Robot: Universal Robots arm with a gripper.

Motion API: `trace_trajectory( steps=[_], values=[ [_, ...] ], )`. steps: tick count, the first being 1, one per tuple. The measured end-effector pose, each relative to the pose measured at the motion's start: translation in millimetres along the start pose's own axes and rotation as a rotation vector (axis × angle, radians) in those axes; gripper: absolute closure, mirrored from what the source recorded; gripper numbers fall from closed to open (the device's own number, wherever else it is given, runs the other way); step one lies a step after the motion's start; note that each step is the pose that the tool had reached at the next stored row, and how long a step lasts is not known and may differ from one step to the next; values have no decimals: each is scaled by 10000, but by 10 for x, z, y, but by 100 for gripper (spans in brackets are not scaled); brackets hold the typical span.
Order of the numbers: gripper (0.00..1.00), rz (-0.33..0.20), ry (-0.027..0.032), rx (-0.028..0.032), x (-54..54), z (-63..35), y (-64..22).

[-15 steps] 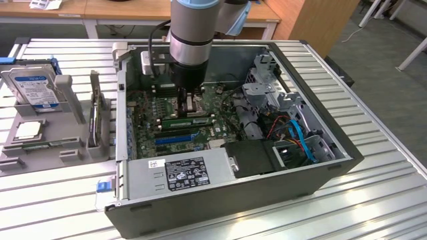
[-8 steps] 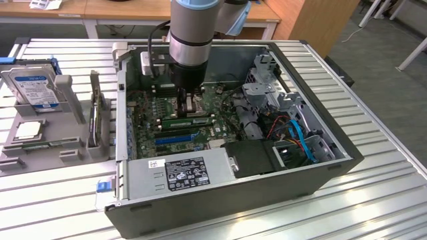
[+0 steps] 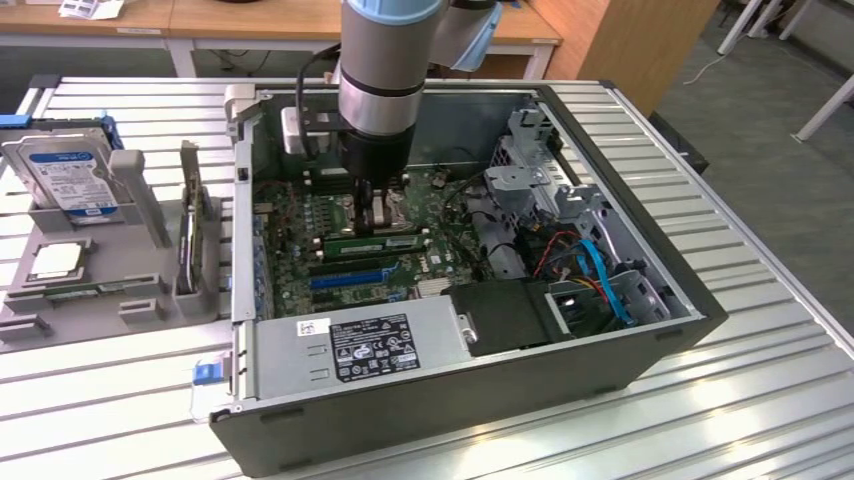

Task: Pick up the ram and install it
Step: 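Press down the ram until it locks into place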

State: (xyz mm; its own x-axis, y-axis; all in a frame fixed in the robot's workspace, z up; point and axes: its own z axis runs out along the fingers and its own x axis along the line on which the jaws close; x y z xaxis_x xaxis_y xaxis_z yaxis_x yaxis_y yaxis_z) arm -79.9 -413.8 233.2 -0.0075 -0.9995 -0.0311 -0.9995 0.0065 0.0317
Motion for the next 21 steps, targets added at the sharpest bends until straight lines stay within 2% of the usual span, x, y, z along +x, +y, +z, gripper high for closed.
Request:
trace_trajectory(
  steps=[21],
  values=[
    [90,0,2,-1,6,63,-2]
  ],
)
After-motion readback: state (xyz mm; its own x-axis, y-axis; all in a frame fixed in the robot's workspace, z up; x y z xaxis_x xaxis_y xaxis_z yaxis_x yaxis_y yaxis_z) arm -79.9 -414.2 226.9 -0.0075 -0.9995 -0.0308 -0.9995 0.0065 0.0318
